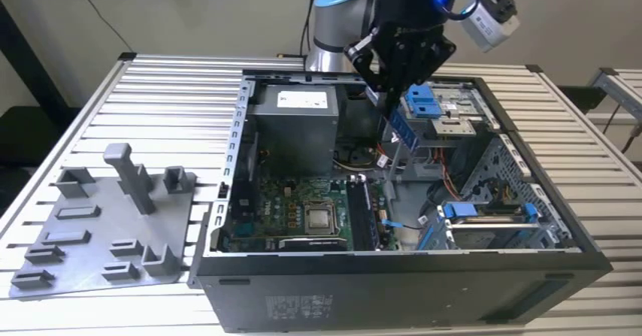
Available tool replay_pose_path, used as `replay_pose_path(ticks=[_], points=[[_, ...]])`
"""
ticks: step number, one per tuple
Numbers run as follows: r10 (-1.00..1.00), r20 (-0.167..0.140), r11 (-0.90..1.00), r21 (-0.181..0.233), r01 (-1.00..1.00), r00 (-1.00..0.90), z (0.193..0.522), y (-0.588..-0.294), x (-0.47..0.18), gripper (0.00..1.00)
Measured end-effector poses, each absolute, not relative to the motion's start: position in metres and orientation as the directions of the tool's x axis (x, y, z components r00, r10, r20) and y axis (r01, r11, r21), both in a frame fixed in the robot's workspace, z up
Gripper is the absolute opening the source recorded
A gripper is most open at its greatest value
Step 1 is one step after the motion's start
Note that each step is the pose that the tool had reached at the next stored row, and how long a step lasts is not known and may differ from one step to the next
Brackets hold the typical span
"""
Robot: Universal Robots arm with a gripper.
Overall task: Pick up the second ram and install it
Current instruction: 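Insert the second ram into the second slot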
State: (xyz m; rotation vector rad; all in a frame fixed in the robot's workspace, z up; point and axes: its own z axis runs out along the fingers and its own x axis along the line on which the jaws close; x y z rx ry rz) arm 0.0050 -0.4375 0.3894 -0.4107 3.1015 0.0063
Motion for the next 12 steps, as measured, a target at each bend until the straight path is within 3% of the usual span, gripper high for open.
replay_pose_path(ticks=[12], points=[[-0.186,-0.013,0.983,0.002,-0.186,-0.982,0.3871,-0.4375,0.0050,0.14]])
